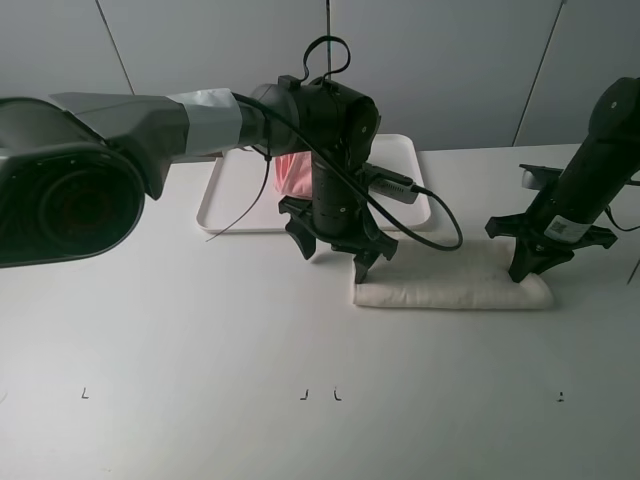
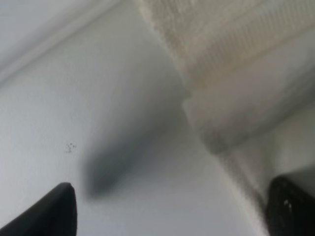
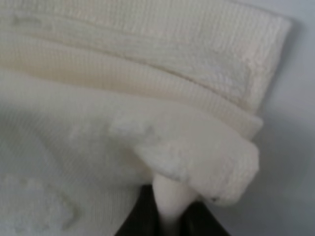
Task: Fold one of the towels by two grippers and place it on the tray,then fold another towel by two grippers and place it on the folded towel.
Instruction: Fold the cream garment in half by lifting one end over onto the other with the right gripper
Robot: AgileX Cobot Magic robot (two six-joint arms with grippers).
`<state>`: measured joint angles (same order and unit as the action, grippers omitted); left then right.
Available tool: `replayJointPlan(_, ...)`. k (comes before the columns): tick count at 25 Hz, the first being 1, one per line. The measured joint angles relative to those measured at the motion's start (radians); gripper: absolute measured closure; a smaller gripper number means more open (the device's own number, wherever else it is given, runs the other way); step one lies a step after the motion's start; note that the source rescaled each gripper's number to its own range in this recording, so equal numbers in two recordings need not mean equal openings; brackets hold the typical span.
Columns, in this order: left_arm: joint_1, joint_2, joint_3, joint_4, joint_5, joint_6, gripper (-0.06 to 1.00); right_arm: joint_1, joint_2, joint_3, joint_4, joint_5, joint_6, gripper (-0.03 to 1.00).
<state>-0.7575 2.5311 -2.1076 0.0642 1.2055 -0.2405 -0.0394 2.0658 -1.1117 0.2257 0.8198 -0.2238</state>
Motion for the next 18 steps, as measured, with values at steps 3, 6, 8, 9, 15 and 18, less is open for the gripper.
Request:
replayJointPlan(3,0.000,0.000,0.000,0.000,0.000,0.000,-0.04,0.000,-0.011,0.000,0.008,0.002,-0.002,0.93)
replayJointPlan(6,0.000,0.000,-0.002,0.002,0.001,0.000,-0.04,0.000,-0.031,0.011,0.021,0.012,-0.015,0.93)
replayJointPlan(8,0.000,0.000,-0.002,0.002,0.002,0.000,-0.04,0.000,-0.048,0.016,0.022,0.029,-0.020,0.93)
replayJointPlan(9,0.000,0.000,-0.002,0.002,0.002,0.002,-0.04,0.000,-0.060,0.019,0.022,0.038,-0.021,0.93)
replayJointPlan(15,0.000,0.000,-0.002,0.004,0.002,0.004,-0.04,0.000,-0.126,0.018,0.058,0.092,-0.024,0.93)
replayJointPlan(18,0.000,0.000,-0.002,0.008,0.002,0.004,-0.04,0.000,-0.149,0.018,0.096,0.111,-0.026,0.93)
